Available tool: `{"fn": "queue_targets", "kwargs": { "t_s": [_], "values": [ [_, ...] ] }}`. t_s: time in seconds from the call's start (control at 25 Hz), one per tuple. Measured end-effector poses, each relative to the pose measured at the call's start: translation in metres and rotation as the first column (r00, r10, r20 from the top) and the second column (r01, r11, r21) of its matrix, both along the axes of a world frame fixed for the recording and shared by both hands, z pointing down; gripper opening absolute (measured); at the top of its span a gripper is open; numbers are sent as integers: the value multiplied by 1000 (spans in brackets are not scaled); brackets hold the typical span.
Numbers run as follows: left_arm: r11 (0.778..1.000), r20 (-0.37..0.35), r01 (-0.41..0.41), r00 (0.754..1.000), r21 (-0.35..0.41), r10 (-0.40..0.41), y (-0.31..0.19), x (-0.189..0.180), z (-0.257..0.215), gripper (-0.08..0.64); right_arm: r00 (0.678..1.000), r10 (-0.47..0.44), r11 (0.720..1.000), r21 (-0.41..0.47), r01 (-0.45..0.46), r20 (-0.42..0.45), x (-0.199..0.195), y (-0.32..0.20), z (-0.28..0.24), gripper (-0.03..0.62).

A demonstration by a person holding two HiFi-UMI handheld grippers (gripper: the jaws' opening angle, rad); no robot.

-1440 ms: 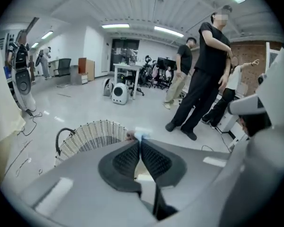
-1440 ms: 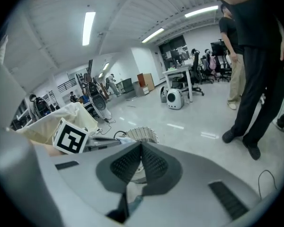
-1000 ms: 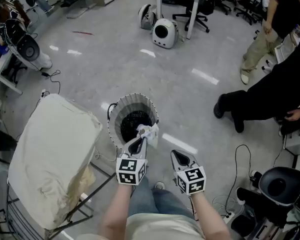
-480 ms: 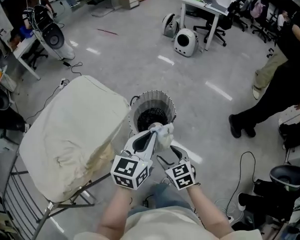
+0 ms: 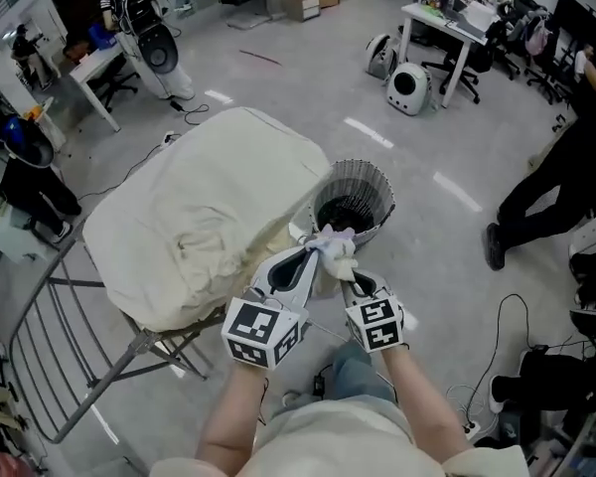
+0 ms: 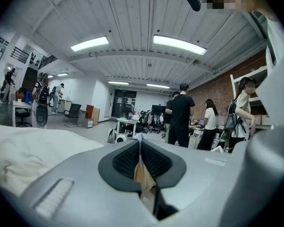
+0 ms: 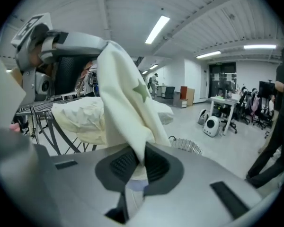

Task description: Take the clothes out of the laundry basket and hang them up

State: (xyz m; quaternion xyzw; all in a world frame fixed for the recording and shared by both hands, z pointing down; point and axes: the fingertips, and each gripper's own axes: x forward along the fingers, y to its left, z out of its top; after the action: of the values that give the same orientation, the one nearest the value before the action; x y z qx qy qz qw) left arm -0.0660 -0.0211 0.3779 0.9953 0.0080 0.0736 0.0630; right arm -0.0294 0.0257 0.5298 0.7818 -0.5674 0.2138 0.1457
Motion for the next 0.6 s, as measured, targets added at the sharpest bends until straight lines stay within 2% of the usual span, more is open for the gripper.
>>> {"fn": "queue_targets", "kwargs": {
  "t_s": [0.12,0.28,0.48,0.6],
  "values": [
    [998,8,63,998,4,-64,-11,-54,11,23,999,-34,999,13,34,-4,-39,-3,-4,21],
    [989,62,144,987,24,-145,-23,-126,37,23,998,-64,996,59,65,-20,-84,-5,-20,20],
    [962,114,272,956,13,-271,-51,-232,69,25,989,-144,981,125,149,-44,-155,-29,-57,18],
    [944,152,329,933,10,-327,-56,-280,85,25,973,-222,963,145,229,-67,-194,-45,-81,18]
  ]
}}
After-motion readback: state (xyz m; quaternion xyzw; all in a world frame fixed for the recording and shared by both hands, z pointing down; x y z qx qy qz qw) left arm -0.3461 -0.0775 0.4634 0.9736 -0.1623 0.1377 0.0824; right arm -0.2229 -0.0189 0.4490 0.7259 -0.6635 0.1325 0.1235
